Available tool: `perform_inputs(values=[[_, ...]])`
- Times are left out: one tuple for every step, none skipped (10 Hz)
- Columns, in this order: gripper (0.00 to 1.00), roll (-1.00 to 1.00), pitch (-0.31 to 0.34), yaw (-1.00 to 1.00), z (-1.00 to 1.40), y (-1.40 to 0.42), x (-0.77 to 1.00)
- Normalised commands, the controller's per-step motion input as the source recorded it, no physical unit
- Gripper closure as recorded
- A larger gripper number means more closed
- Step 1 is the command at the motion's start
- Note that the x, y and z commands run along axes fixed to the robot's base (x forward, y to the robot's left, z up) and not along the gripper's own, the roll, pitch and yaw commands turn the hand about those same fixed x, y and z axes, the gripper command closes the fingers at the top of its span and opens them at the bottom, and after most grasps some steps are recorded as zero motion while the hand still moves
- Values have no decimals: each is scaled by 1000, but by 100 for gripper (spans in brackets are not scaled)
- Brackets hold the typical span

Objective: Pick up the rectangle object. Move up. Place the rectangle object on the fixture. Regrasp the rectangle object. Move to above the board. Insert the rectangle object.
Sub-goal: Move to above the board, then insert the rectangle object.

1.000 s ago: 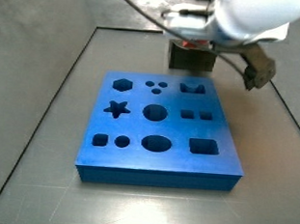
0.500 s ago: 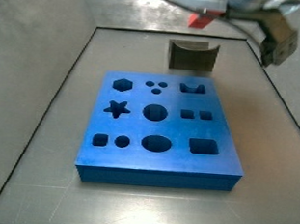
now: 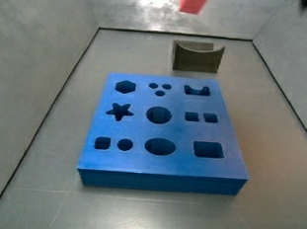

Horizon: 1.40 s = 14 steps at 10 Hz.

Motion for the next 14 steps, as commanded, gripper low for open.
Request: perform_inputs(values=[[100, -1000, -85, -58, 1000, -853, -860], [100, -1000, -86, -65, 985, -815, -875], [100, -1000, -87, -68, 692, -540, -635], [100, -1000, -89, -72, 490, -360, -474], [100, -1000, -81, -73, 203, -136, -241], [100, -1000, -79, -79, 120, -77, -154], [100, -1000, -85, -77, 50, -9, -103], [100, -963, -94, -71, 23, 17, -84], [100, -661, -86, -41, 24, 33, -83], [100, -520, -85, -36, 9, 28, -81], [100, -311, -70, -19, 4, 21, -59], [100, -215, -52, -17, 6, 17, -44], [100, -23, 0, 0, 0, 0, 0], [100, 0, -51, 0, -9, -14, -40]])
